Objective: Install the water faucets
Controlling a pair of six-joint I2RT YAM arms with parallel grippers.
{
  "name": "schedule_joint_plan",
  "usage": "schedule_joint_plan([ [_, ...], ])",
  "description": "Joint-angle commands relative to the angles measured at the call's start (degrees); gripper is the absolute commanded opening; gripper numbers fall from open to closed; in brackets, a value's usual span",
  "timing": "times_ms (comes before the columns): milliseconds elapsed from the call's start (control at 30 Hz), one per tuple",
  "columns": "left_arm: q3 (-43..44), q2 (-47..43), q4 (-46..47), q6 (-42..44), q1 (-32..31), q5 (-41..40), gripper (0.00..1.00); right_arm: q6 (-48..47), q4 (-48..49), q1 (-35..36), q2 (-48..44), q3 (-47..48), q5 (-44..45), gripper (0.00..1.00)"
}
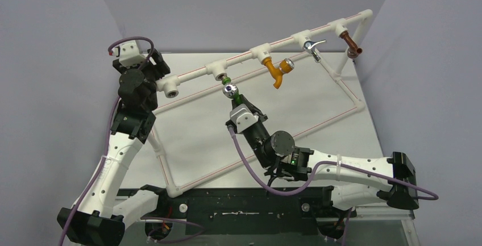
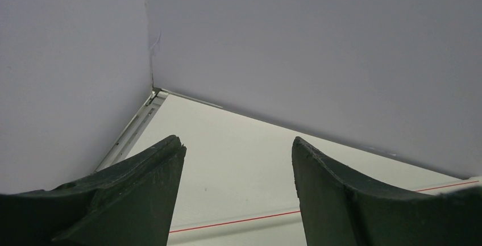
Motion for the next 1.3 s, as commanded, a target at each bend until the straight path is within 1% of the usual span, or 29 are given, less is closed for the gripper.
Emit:
schedule_joint_plan([
  [0,-4.63,0.55,-15.08,0.55,-0.46,2.61,0.67,2.07,2.08,-0.99,0.03,3.23,-0.73,0.00],
  [600,-4.82,0.64,-15.00,0.69,-0.47,2.87,0.67,5.37,-0.31,-1.19,0.51,4.33,-4.17,0.00],
  [1267,-4.89,0.62,-15.08,0.86,-0.46,2.79,0.67,8.61,-5.18,-1.19,-0.09,5.06,-6.62,0.00],
])
